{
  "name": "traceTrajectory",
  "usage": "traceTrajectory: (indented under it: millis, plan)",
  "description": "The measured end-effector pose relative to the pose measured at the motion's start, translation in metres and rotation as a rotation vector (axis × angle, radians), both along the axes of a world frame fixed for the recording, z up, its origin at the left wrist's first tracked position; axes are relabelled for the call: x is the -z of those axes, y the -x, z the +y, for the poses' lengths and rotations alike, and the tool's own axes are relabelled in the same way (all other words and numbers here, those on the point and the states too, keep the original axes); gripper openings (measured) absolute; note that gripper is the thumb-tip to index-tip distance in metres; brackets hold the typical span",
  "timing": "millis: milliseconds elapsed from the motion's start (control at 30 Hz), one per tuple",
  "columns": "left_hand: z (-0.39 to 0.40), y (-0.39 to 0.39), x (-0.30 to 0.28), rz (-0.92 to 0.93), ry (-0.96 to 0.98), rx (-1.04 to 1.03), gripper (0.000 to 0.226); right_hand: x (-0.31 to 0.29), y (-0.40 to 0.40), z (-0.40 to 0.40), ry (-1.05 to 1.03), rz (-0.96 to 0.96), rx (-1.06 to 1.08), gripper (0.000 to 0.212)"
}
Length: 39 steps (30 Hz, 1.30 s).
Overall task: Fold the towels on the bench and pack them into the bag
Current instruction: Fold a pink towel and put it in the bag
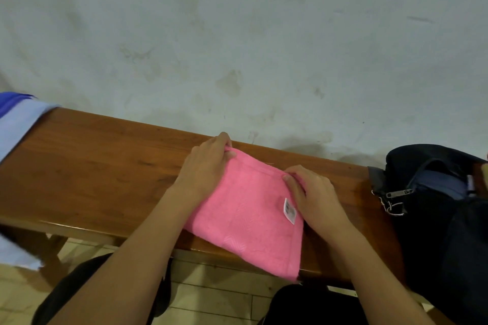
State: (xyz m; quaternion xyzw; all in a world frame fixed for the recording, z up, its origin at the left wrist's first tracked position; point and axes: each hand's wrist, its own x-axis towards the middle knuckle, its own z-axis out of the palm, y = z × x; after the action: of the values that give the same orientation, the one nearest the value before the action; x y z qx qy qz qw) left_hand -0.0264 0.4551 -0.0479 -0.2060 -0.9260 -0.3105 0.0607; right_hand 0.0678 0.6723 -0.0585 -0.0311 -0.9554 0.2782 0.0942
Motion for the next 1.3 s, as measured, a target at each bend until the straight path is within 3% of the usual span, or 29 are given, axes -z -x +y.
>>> traceTrajectory:
  millis: [300, 500, 900, 1000, 1100, 1200, 1300]
  plan:
    - [0.013, 0.004, 0.005, -0.004, 0.039, -0.059, 0.007, 0.003, 0.011, 0.004, 0.053, -0.026, 0.192, 0.02]
    - [0.012, 0.002, 0.002, -0.019, -0.076, -0.067, 0.031, 0.001, 0.014, 0.001, 0.052, -0.013, 0.249, 0.026]
    - [0.01, 0.001, 0.004, -0.025, -0.06, -0.081, 0.013, -0.003, 0.013, -0.004, -0.079, -0.028, 0.367, 0.04]
    - [0.009, -0.004, 0.002, 0.006, -0.036, -0.06, 0.022, -0.005, 0.012, -0.011, -0.204, 0.106, 0.306, 0.037]
    - [0.009, -0.012, -0.002, 0.075, 0.035, -0.023, 0.035, -0.008, 0.014, -0.027, -0.246, 0.217, 0.081, 0.045]
    - [0.009, -0.026, -0.007, 0.142, 0.116, -0.016, 0.042, -0.01, 0.016, -0.047, -0.3, 0.132, -0.188, 0.062]
    - [0.01, -0.045, -0.008, 0.144, 0.187, 0.009, 0.047, -0.005, 0.019, -0.057, -0.325, -0.088, -0.329, 0.073]
